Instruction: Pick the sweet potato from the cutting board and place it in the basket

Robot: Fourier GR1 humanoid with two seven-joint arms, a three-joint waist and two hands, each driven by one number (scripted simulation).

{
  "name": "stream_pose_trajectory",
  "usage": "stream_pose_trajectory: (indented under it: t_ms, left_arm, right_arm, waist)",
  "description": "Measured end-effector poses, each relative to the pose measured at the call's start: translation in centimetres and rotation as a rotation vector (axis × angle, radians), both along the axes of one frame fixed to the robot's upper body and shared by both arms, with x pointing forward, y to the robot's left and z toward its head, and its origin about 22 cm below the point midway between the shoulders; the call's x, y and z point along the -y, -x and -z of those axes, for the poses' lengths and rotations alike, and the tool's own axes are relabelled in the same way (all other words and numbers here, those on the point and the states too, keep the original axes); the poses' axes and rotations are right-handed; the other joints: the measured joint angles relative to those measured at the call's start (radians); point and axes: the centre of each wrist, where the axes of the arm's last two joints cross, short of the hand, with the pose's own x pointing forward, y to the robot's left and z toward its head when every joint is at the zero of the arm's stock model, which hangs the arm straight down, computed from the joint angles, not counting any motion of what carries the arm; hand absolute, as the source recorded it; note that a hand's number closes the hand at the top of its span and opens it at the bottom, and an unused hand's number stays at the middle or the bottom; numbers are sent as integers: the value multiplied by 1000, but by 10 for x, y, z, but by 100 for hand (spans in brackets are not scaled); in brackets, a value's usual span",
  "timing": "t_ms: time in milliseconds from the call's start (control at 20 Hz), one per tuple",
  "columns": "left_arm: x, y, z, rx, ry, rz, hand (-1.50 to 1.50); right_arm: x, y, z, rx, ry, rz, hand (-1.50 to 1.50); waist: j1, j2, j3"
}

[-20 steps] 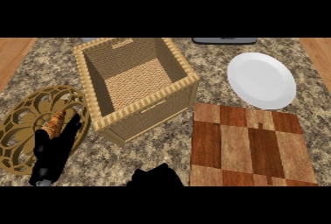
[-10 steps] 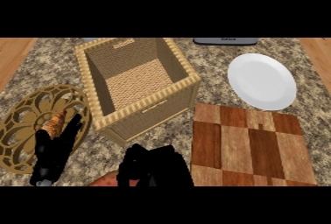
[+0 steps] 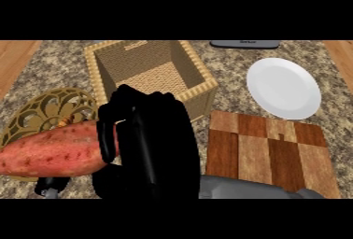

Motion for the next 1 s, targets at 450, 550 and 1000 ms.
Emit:
stream_pose_trajectory:
  t_ms: [450, 550, 1000]
  left_arm:
    - [2, -1, -1, 7, 1, 10, 0]
    - [3, -1, 0, 18, -1, 15, 0]
    - [6, -2, 0, 22, -6, 15, 0]
  right_arm:
    - [-33, -59, -37, -40, 53, 65, 150]
    - [-36, -71, -36, -68, 46, 71, 150]
    - [-33, -113, -4, -210, -114, 96, 150]
  waist:
    - [4, 8, 2]
    - [7, 10, 3]
    - [10, 16, 4]
